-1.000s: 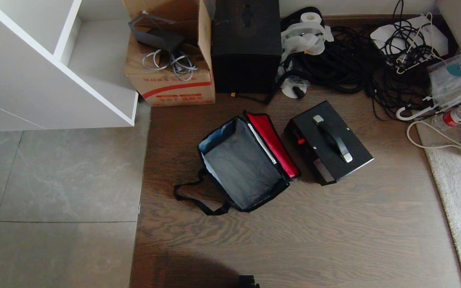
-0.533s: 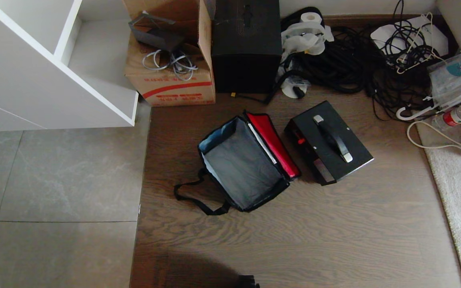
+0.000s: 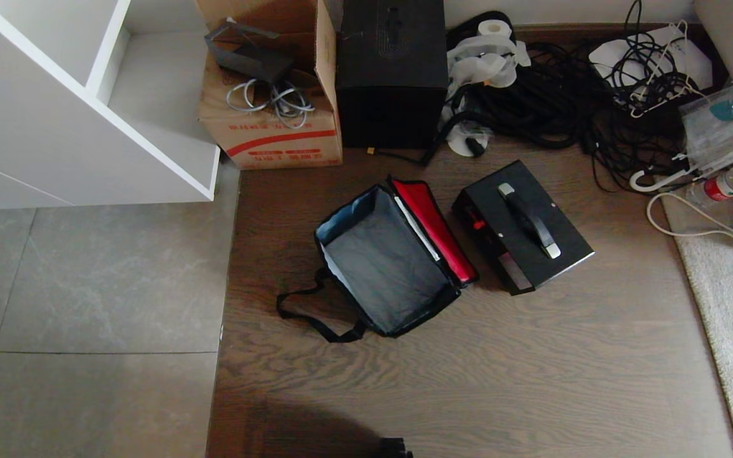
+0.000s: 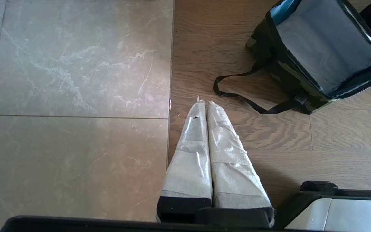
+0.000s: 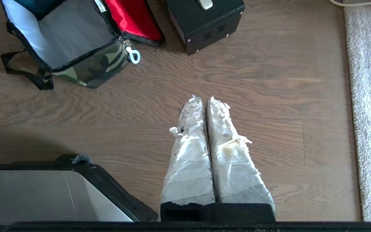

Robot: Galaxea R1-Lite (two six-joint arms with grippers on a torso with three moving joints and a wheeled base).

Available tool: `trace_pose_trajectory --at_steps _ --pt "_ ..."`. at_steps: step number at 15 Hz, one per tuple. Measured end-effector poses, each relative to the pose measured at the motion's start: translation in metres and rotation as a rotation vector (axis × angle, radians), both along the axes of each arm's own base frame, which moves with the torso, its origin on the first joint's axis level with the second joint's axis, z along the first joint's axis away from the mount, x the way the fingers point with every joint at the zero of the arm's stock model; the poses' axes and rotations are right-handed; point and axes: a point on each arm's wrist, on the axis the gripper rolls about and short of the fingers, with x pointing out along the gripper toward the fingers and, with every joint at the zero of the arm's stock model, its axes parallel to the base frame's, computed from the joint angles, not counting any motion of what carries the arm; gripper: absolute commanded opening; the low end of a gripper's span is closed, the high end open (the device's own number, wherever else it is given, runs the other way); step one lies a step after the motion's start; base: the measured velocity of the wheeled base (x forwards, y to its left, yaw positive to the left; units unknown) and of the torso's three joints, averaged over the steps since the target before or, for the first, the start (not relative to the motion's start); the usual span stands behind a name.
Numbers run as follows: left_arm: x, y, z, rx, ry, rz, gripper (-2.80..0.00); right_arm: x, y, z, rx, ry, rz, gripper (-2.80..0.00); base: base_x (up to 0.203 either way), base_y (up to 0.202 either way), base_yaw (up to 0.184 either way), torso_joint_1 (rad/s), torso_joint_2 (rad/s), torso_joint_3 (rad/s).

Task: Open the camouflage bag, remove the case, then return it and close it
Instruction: Grip the handle again

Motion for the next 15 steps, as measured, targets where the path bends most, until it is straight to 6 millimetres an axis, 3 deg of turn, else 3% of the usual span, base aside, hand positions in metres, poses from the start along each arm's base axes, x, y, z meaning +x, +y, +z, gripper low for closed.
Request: trace_pose_trajectory --at_steps 15 --pt "0.0000 0.0000 0.0000 0.000 0.000 0.000 -2.80 -0.0002 0.0000 0.0000 0.000 -0.003 0.000 -2.80 0.000 0.000 0.000 0.000 0.00 0.000"
